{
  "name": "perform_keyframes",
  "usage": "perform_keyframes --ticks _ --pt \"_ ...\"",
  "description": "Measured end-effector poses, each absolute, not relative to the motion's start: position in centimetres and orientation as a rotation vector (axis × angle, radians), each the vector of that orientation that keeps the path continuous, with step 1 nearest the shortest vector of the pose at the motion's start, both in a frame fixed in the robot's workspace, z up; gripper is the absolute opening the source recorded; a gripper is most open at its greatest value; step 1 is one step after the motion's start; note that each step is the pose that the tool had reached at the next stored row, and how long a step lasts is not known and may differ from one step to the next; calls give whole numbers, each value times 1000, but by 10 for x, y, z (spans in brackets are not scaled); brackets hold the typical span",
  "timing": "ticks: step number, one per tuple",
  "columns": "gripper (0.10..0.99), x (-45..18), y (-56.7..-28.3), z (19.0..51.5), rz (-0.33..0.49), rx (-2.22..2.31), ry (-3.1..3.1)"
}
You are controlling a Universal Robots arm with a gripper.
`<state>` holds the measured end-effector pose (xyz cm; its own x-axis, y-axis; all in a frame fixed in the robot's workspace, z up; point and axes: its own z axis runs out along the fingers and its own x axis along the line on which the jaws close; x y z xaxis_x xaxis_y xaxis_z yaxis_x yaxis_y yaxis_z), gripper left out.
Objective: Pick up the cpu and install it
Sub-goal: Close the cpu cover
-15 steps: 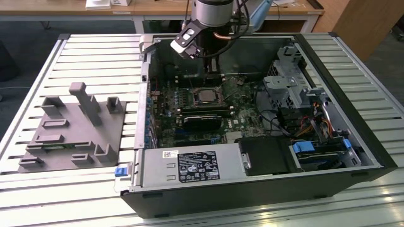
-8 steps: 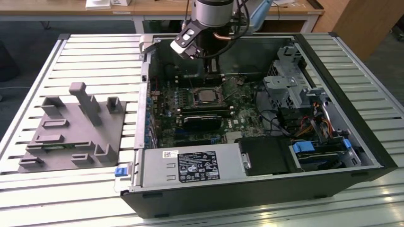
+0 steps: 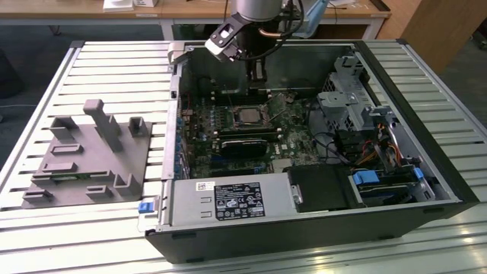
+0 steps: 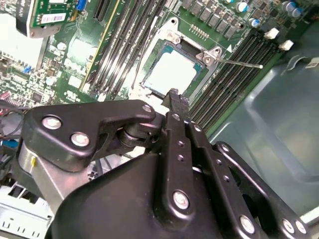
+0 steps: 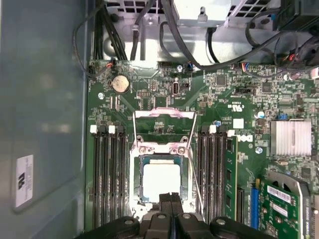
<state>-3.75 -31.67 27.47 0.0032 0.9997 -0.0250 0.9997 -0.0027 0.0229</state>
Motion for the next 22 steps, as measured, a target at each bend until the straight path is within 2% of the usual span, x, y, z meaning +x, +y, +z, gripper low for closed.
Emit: perform_keyframes --ticks 22 --pt "106 8 -317 270 5 2159 2242"
